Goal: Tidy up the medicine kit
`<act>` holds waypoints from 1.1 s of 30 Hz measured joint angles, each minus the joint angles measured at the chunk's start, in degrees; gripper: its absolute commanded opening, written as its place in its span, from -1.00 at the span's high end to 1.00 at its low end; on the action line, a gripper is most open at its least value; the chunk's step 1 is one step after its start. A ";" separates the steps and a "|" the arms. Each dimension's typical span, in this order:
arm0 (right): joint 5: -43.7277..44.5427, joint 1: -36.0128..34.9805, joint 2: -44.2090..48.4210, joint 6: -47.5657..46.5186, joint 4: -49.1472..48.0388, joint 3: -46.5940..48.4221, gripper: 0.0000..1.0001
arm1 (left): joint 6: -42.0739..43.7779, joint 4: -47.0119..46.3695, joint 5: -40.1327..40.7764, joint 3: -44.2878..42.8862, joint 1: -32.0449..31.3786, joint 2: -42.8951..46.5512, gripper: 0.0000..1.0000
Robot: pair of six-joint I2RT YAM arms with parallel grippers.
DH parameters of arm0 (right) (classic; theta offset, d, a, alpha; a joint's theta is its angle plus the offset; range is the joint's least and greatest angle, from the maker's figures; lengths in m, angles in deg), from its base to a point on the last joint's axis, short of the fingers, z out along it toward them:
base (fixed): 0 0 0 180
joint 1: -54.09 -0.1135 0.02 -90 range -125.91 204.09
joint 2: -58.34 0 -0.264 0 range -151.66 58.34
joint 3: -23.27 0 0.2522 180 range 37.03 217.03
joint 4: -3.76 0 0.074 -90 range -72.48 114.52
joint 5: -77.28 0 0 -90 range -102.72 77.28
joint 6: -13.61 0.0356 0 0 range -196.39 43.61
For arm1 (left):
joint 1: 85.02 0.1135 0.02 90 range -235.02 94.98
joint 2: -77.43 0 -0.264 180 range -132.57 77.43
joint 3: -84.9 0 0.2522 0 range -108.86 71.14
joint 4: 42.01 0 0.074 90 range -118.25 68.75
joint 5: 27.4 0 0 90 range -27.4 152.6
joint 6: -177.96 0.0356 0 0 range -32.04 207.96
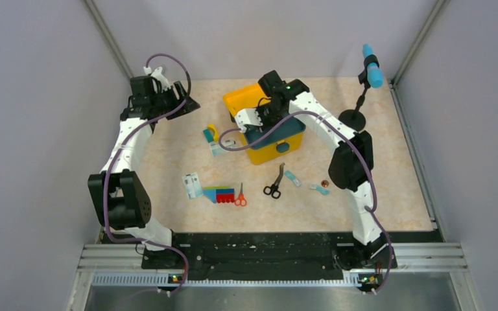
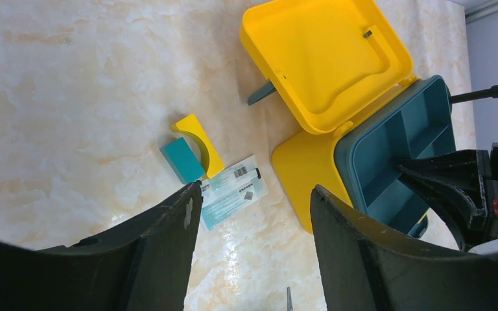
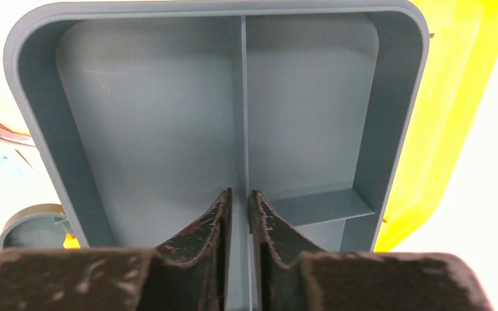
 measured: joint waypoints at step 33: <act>-6.19 10.71 37.92 34.73 -28.63 -43.85 -0.27 | 13.33 11.21 5.86 9.77 -0.44 0.59 -0.14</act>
